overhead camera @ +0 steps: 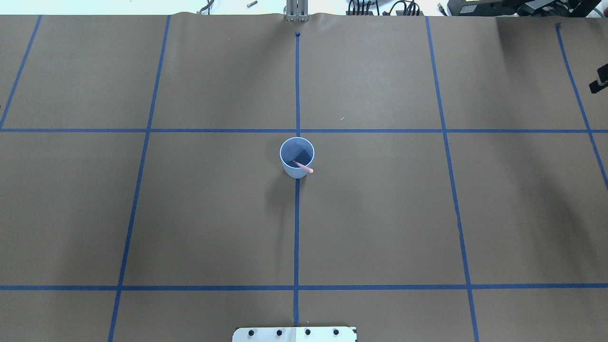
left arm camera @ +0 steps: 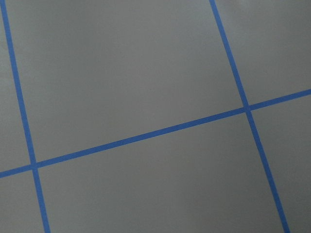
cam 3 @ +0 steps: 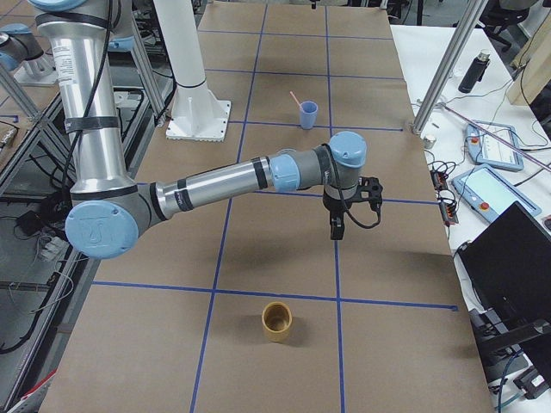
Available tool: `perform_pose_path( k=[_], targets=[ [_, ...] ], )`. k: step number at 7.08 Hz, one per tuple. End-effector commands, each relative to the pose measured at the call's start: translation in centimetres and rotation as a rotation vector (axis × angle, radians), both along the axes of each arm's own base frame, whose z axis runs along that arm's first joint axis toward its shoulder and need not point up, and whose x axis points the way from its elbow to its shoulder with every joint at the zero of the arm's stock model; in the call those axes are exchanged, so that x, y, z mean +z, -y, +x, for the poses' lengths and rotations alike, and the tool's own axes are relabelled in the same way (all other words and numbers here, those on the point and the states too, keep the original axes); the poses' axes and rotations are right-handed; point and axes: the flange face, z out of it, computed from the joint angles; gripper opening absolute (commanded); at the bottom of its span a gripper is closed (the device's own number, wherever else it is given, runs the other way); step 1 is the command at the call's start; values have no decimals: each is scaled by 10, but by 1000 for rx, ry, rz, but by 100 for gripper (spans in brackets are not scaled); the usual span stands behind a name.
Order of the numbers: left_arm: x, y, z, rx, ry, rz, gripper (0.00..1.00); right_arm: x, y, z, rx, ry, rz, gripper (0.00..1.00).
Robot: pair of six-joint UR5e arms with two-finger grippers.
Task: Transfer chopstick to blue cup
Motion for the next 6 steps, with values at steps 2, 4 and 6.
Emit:
perform_pose_path(
  k=[2, 4, 6],
  targets=[
    [30, -3, -20, 24, 31, 0, 98, 45, -34, 45, -25, -37, 20, 100],
    [34, -2, -23, 13, 33, -10, 98, 73, -59, 54, -44, -42, 19, 100],
    [35, -2, -22, 6, 31, -27, 98, 79, -65, 54, -42, -41, 8, 100]
  ],
)
